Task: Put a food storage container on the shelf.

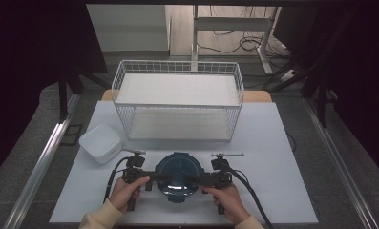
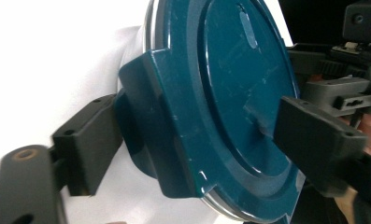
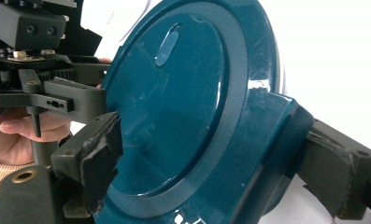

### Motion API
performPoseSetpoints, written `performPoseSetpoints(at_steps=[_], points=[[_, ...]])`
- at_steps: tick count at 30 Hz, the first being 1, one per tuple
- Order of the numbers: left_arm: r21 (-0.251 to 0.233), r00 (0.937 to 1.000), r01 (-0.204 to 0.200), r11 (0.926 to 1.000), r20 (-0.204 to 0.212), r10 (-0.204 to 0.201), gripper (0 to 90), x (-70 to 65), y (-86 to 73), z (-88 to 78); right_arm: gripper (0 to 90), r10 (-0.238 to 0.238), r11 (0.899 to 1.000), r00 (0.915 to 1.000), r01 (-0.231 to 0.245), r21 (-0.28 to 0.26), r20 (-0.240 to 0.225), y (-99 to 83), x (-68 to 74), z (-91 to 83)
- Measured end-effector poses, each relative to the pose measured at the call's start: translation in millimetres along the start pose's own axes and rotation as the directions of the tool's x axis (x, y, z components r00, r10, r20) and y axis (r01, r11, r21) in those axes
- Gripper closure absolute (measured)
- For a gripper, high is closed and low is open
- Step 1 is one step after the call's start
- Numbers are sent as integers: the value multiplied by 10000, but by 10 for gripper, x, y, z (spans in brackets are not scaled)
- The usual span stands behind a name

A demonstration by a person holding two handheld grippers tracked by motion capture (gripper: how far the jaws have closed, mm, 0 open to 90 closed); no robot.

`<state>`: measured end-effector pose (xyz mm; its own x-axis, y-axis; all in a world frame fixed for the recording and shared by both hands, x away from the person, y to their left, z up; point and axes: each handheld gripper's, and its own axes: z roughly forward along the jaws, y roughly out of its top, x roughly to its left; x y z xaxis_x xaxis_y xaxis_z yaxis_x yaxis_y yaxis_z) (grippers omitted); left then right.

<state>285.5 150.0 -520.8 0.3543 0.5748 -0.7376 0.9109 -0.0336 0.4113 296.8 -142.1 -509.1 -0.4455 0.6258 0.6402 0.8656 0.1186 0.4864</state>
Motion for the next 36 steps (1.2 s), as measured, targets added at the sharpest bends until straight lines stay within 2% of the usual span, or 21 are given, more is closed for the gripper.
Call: performPoseSetpoints(at_steps=[2, 5, 10, 13, 21, 27, 36], points=[[-45, 9999, -45, 10000, -165, 44, 211, -4, -7, 1, 163, 65, 9999, 9999, -66, 101, 143, -7, -8, 8], [-62, 9999, 102, 9999, -107, -103, 232, 9, -5, -14, 197, 432, 9990, 9991, -432, 81, 41, -11, -32, -9], [-371, 9990, 438, 9984, -85, -441, 271, 8, -38, -44, 280, 634, 9979, 9980, -634, -118, -40, -19, -49, -75], [-491, 9990, 430, 9979, -109, -436, 298, -14, -60, -78, 318, 794, 9965, 9968, -796, -267, -107, -29, -43, -110], [-725, 9989, 454, 9963, -114, -463, 349, -69, -100, -141, 356, 770, 9954, 9969, -776, -566, -134, -70, -2, -169], [-797, 9990, 249, 9965, -362, -279, 358, -131, -116, -167, 374, 779, 9945, 9969, -786, -688, -133, -88, 29, -202], [-944, 9993, -3, 9955, -373, -32, 384, -181, -117, -220, 392, 670, 9938, 9976, -681, -879, -156, -80, 63, -248]])
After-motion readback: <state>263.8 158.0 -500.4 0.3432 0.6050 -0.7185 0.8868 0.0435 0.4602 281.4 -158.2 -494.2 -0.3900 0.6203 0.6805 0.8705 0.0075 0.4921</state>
